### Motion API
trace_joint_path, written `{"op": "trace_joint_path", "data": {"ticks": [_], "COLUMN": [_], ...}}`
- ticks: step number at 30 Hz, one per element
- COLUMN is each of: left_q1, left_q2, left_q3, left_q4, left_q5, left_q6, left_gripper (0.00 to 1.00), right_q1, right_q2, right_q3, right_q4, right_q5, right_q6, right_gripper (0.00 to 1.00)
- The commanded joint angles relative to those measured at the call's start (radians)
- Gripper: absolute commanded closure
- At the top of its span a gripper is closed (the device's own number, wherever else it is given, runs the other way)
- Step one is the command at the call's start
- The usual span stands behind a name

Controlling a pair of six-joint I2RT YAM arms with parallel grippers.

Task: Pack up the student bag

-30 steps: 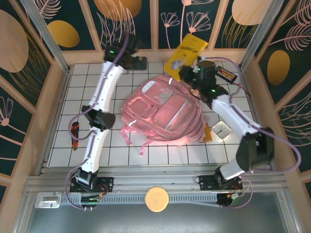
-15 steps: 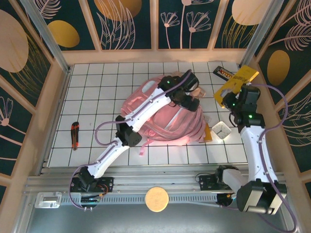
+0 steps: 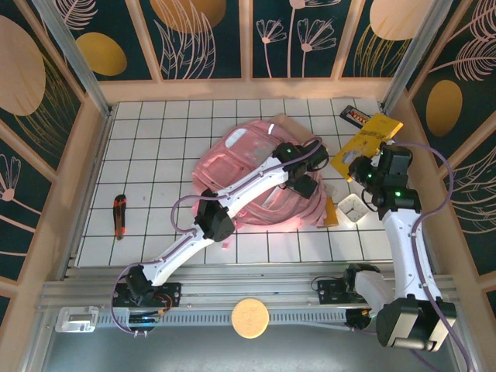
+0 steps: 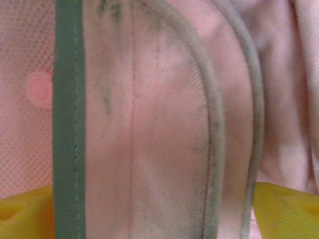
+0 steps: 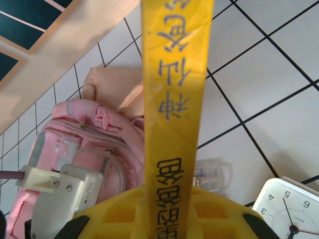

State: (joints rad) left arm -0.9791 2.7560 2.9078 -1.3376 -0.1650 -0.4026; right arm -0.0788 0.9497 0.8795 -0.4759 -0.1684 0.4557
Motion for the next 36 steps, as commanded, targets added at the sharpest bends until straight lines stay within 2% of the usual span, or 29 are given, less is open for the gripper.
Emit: {"op": "trace_joint_path", "data": {"ticks": [1, 3, 4, 6, 10, 14, 17, 19, 22, 24, 27, 28, 32, 36], "left_q1": [0.011, 0.016, 0.017, 0.025, 0.059, 0.098, 0.152, 0.173, 0.188, 0.191, 0.212, 0.223, 0.275, 0.288], "left_q2": [0.058, 0.065, 0.061, 0.028, -0.129, -0.367, -0.567, -0.672, -0.719, -0.721, -0.663, -0.617, -0.631, -0.655], "left_q3": [0.002, -0.003, -0.004, -0.032, -0.199, -0.525, -0.754, -0.836, -0.777, -0.679, -0.401, -0.261, -0.180, -0.220], "left_q4": [-0.045, -0.044, -0.044, -0.044, -0.044, -0.038, 0.058, 0.127, 0.124, 0.109, 0.004, -0.048, -0.045, -0.044], "left_q5": [-0.081, -0.064, -0.060, -0.055, -0.151, -0.350, -0.274, -0.213, -0.100, -0.036, 0.043, 0.077, 0.186, 0.188], "left_q6": [0.034, 0.036, 0.039, 0.045, 0.057, 0.060, 0.024, 0.007, 0.010, 0.021, 0.037, 0.040, 0.012, 0.013], "left_gripper": [0.39, 0.77, 0.87, 1.00, 1.00, 1.00, 1.00, 1.00, 1.00, 1.00, 1.00, 1.00, 1.00, 1.00], "right_q1": [0.000, 0.001, 0.000, 0.000, 0.006, 0.047, 0.086, 0.123, 0.197, 0.242, 0.301, 0.315, 0.376, 0.427], "right_q2": [-0.030, -0.028, -0.026, -0.028, -0.019, 0.020, 0.050, 0.064, 0.088, 0.103, 0.122, 0.128, 0.160, 0.206], "right_q3": [0.006, -0.001, -0.002, -0.005, -0.005, -0.001, 0.003, 0.009, 0.024, 0.030, 0.033, 0.032, 0.002, -0.076], "right_q4": [0.098, 0.106, 0.110, 0.114, 0.115, 0.128, 0.141, 0.154, 0.168, 0.187, 0.235, 0.255, 0.357, 0.512], "right_q5": [-0.033, -0.041, -0.046, -0.050, -0.073, -0.143, -0.207, -0.243, -0.302, -0.342, -0.398, -0.425, -0.510, -0.563], "right_q6": [0.018, 0.028, 0.032, 0.036, 0.032, 0.037, 0.031, 0.020, 0.012, 0.015, 0.037, 0.049, 0.133, 0.253], "right_gripper": [1.00, 1.00, 1.00, 1.00, 1.00, 1.00, 1.00, 1.00, 1.00, 1.00, 1.00, 1.00, 1.00, 1.00]}}
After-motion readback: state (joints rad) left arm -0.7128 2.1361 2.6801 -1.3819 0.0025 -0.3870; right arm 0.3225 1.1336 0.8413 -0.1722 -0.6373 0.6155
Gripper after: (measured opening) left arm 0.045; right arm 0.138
